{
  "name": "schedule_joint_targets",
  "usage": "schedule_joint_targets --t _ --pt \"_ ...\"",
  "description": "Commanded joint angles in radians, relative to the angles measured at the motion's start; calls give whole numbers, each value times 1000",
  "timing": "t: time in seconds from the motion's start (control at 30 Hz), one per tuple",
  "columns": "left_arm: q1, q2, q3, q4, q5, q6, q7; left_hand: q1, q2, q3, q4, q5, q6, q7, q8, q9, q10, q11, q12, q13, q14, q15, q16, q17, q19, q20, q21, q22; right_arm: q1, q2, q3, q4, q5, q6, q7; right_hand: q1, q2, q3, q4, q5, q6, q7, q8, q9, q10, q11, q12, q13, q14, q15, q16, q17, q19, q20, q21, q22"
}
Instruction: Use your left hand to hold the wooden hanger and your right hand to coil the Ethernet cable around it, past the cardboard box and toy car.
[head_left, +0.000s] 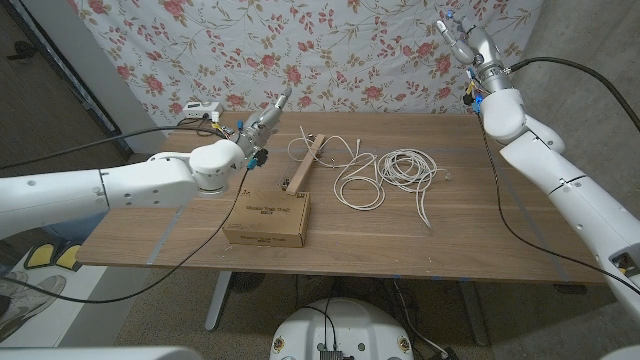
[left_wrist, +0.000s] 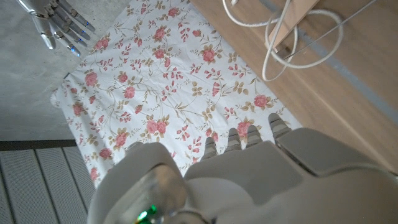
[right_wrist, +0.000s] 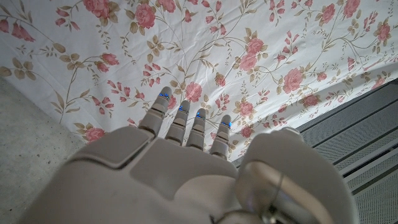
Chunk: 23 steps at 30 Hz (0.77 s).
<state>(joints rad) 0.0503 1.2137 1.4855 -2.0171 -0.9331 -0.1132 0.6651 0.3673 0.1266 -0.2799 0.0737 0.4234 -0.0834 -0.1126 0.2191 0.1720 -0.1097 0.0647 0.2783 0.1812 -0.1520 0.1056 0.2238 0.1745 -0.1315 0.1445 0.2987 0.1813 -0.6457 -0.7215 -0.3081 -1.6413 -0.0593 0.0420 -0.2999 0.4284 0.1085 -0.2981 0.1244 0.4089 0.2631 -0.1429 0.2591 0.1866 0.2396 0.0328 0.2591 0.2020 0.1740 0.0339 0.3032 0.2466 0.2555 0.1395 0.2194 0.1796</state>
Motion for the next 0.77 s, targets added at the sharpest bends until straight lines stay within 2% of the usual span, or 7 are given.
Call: schedule_joint_targets --t 0.03,0.1,0.23,0.27,0.43,0.6,0.77 --pt "80 -75 -35 166 387 -333 94 34 12 10 -8 -10 58 -6 9 2 47 -9 7 1 44 -20 2 0 44 -14 6 0 -7 -16 12 32 209 73 195 10 23 17 -7 -14 79 64 12 0 78 23 20 4 71 -11 31 9 40 19 13 5" --pt "90 -90 -48 202 401 -387 83 43 17 14 -11 -14 78 -7 10 2 59 -12 7 1 55 -17 0 0 58 -15 8 0 -5 -7 8 55 259 98 236 22 35 28 -13 -19 102 83 16 1 94 28 23 4 88 -12 38 11 46 26 15 7" --pt "110 -129 -71 290 399 -513 24 52 21 19 -13 -16 86 -10 7 2 65 -14 4 1 66 -23 -2 0 73 -20 10 1 7 25 2 134 393 175 356 41 43 43 -25 -35 147 111 20 1 139 58 33 5 124 -7 52 13 60 10 18 9" --pt "113 -142 -76 321 394 -553 -6 55 23 21 -14 -17 89 -13 7 2 66 -15 3 1 67 -25 -3 0 76 -22 10 1 11 39 1 162 458 188 415 47 46 47 -28 -37 157 117 22 1 146 58 33 5 129 -6 53 13 60 10 18 9" --pt "133 -174 -93 383 350 -634 -81 65 28 27 -17 -20 98 -14 3 2 78 -17 2 1 85 -26 -3 -1 89 -23 11 1 22 80 -5 240 587 224 518 56 54 56 -32 -43 163 125 20 1 149 67 32 5 135 0 56 14 59 16 16 10" --pt "161 -211 -109 436 264 -709 -154 82 35 38 -19 -28 129 3 0 2 128 -8 8 1 123 -24 -3 -1 108 -11 11 5 41 135 -13 335 673 255 579 57 54 60 -32 -49 169 131 18 1 158 70 33 5 144 5 61 16 59 21 16 10" --pt "191 -266 -131 502 157 -761 -230 91 39 46 -14 -37 139 4 -11 3 171 -1 11 3 184 -9 4 1 136 13 15 9 68 181 -34 408 680 285 579 58 56 64 -33 -57 174 138 16 1 163 78 32 5 146 9 63 19 57 31 15 11"
